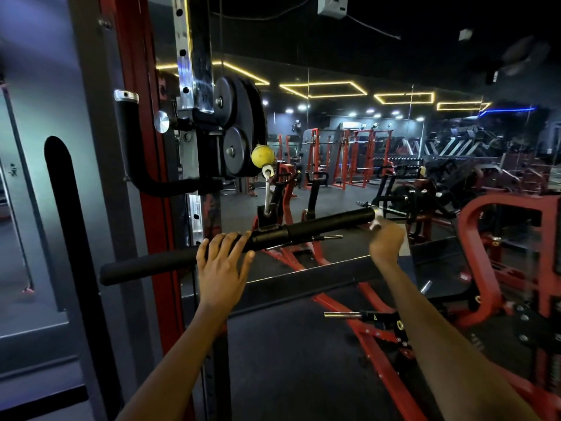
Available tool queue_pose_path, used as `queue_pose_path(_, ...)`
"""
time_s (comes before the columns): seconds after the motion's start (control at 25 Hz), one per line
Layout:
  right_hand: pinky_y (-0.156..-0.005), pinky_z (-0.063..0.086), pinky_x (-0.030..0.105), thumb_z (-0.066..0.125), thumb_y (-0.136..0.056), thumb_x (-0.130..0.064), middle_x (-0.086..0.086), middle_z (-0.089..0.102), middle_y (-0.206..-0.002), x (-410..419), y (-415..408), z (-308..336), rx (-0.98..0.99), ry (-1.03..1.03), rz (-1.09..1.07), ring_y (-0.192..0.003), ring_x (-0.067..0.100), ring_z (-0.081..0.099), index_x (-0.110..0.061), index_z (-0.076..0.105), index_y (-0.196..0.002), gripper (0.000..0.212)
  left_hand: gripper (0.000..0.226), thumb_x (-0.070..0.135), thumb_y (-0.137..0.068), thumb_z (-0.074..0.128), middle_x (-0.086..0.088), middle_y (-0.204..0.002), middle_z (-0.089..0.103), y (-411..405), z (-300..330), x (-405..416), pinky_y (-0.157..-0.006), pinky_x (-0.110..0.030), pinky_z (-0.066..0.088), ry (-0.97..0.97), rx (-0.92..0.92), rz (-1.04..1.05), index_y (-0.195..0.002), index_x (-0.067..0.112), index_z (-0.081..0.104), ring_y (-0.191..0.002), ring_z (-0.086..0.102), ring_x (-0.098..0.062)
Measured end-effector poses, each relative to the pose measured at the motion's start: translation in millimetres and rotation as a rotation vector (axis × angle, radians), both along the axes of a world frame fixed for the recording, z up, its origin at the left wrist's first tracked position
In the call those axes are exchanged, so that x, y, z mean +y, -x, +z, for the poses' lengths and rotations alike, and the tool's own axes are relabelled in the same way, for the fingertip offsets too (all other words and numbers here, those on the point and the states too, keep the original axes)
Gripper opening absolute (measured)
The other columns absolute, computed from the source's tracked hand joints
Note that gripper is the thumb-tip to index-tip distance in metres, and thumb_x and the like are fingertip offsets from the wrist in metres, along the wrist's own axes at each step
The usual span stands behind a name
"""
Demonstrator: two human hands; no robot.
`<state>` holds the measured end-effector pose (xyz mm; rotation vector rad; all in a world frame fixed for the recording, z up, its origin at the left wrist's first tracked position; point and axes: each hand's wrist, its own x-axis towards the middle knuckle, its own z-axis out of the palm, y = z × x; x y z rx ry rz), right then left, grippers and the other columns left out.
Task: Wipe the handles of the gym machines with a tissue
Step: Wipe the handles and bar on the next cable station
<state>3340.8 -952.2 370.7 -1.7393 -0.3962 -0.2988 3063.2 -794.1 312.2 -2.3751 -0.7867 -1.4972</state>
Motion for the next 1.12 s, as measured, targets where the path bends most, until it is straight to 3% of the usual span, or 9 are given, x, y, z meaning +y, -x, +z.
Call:
queue_pose_path(0.08, -0.069, 0.046, 0.023, 0.044, -0.095, -0.004, 0.016, 0.06, -0.094, 1, -1, 10, 0.422, -0.333, 0.196, -0.091, 0.024, 0.06, -0.001, 0.058, -0.102, 0.015, 0.057, 0.05, -0.101, 0.019, -0.004, -0.123, 0.059, -1, -2, -2, -0.109, -0.045, 0.019, 0.018, 0.015, 0.014, -0.132, 0.018, 0.056, -0.121, 0.042, -0.023)
queue_pose_path(0.2, -0.083, 0.052, 0.028, 0.045, -0.092, 0.007, 0.011, 0.06, -0.091, 17, 37, 21, 0.722, -0.7, 0.424, -0.084, 0.019, 0.061, -0.003, 0.053, -0.087, 0.014, 0.062, 0.054, -0.101, 0.013, -0.005, -0.123, 0.059, -4, -6, -4, -0.104, -0.047, 0.022, 0.045, 0.032, 0.04, -0.133, 0.02, 0.054, -0.117, 0.042, -0.026)
queue_pose_path(0.32, -0.079, 0.055, 0.032, 0.049, -0.087, 0.009, 0.02, 0.058, -0.094, 10, 44, 16, 0.594, -0.552, 0.478, -0.08, 0.025, 0.059, -0.006, 0.06, -0.082, 0.02, 0.062, 0.055, -0.1, 0.011, -0.006, -0.124, 0.058, -4, -12, -4, -0.098, -0.051, 0.029, 0.072, 0.042, 0.055, -0.136, 0.021, 0.049, -0.116, 0.041, -0.027)
queue_pose_path(0.44, -0.098, 0.044, 0.05, 0.049, -0.075, -0.012, 0.018, 0.053, -0.108, 4, -17, 20, 0.543, -0.652, 0.561, -0.109, 0.04, 0.053, -0.029, 0.072, -0.072, 0.029, 0.062, 0.056, -0.1, 0.009, -0.006, -0.126, 0.056, -5, -12, -4, -0.098, -0.053, 0.028, 0.082, 0.051, 0.055, -0.138, 0.023, 0.045, -0.117, 0.04, -0.027)
queue_pose_path(0.56, -0.083, 0.049, 0.031, 0.047, -0.092, -0.005, 0.006, 0.057, -0.102, -13, 10, 33, 0.494, -0.81, 0.311, -0.101, 0.023, 0.057, -0.012, 0.063, -0.112, 0.027, 0.063, 0.056, -0.1, 0.01, -0.005, -0.125, 0.057, -10, -13, -6, -0.101, -0.051, 0.022, 0.083, 0.052, 0.044, -0.138, 0.023, 0.046, -0.118, 0.041, -0.026)
queue_pose_path(0.68, -0.087, 0.05, 0.025, 0.053, -0.089, 0.007, 0.009, 0.062, -0.102, 4, 33, 26, 0.525, -0.646, 0.396, -0.086, 0.016, 0.062, -0.002, 0.062, -0.101, 0.017, 0.063, 0.056, -0.1, 0.012, -0.005, -0.126, 0.056, -16, -14, -7, -0.103, -0.05, 0.018, 0.089, 0.053, 0.033, -0.139, 0.021, 0.048, -0.121, 0.042, -0.026)
queue_pose_path(0.8, -0.091, 0.05, 0.034, 0.043, -0.093, 0.005, 0.022, 0.054, -0.126, -14, 20, 39, 0.563, -0.631, 0.387, -0.107, 0.032, 0.06, 0.004, 0.054, -0.113, 0.022, 0.064, 0.055, -0.1, 0.012, -0.006, -0.126, 0.056, -19, -12, -8, -0.104, -0.05, 0.018, 0.069, 0.053, 0.034, -0.137, 0.019, 0.049, -0.122, 0.043, -0.027)
queue_pose_path(0.96, -0.072, 0.053, 0.026, 0.035, -0.096, 0.001, 0.02, 0.047, -0.134, -12, 23, 44, 0.522, -0.531, 0.38, -0.089, 0.024, 0.06, -0.018, 0.039, -0.074, 0.03, 0.063, 0.055, -0.1, 0.014, -0.005, -0.124, 0.058, -20, -9, -8, -0.103, -0.049, 0.018, 0.062, 0.053, 0.029, -0.135, 0.02, 0.052, -0.119, 0.043, -0.025)
queue_pose_path(1.12, -0.069, 0.054, 0.027, 0.051, -0.086, 0.013, 0.02, 0.059, -0.117, 26, 58, 25, 0.681, -0.514, 0.558, -0.092, 0.028, 0.065, 0.0, 0.054, -0.1, 0.019, 0.057, 0.054, -0.099, 0.021, -0.004, -0.125, 0.057, -19, -15, -6, -0.102, -0.049, 0.019, 0.072, 0.012, 0.017, -0.135, 0.021, 0.051, -0.12, 0.042, -0.024)
